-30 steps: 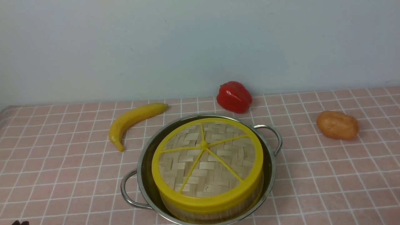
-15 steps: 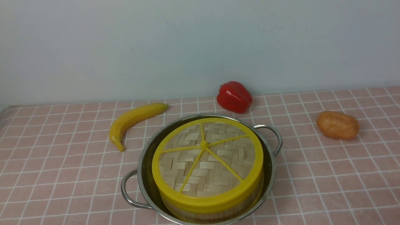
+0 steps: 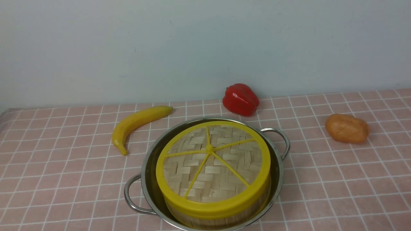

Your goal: Place the steamer in the pot on the pink tablecloth, and put the lid on the steamer.

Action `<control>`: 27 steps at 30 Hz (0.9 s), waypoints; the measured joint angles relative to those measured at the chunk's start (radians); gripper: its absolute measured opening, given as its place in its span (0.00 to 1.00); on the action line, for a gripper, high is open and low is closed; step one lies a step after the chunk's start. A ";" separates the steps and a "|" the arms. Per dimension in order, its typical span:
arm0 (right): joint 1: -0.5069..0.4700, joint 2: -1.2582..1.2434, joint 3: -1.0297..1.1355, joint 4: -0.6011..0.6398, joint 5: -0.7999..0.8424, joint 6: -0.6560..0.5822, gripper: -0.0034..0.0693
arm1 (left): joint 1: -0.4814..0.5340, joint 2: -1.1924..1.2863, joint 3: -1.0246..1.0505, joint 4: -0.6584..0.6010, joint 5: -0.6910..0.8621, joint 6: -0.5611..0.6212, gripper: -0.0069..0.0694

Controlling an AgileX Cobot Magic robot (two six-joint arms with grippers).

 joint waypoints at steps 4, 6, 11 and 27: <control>0.000 0.000 0.000 0.000 0.000 0.000 0.38 | 0.000 0.000 0.000 0.000 0.000 0.000 0.22; 0.000 0.000 0.000 0.000 0.000 0.000 0.38 | 0.000 0.000 0.000 0.000 0.000 0.000 0.22; 0.000 0.000 0.000 0.000 0.000 0.000 0.38 | 0.000 0.000 0.000 0.000 0.000 0.000 0.23; 0.000 0.000 0.000 0.000 0.000 0.000 0.38 | 0.000 0.000 0.000 0.000 0.000 0.000 0.26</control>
